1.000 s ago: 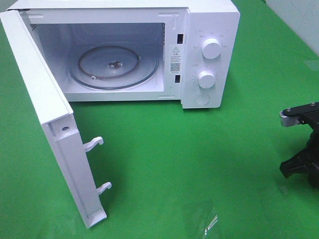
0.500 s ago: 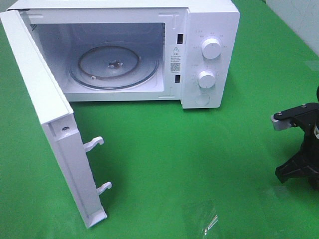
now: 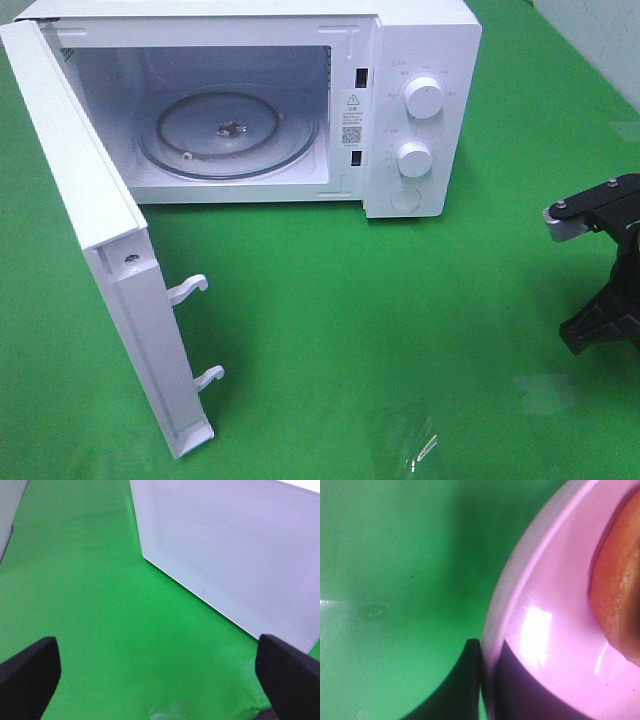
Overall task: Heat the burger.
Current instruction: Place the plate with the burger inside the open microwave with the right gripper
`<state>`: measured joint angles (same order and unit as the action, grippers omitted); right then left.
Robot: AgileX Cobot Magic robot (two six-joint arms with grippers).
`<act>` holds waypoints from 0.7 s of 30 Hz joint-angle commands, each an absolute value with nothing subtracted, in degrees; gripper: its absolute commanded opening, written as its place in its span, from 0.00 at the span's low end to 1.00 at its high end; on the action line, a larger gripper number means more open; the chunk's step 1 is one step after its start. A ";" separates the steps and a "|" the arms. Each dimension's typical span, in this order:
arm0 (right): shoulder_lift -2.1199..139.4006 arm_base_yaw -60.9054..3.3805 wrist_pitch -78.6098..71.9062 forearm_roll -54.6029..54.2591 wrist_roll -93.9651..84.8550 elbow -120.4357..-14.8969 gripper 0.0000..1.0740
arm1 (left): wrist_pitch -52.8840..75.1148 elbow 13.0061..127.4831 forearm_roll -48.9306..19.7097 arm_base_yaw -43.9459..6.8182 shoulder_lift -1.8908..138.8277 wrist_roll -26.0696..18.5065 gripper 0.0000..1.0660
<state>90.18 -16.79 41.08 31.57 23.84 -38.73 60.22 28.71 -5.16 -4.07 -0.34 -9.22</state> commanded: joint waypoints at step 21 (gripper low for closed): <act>81.70 -26.01 47.38 35.12 26.24 -35.87 0.00 | 59.47 28.53 -5.50 -4.13 -1.66 -9.05 0.92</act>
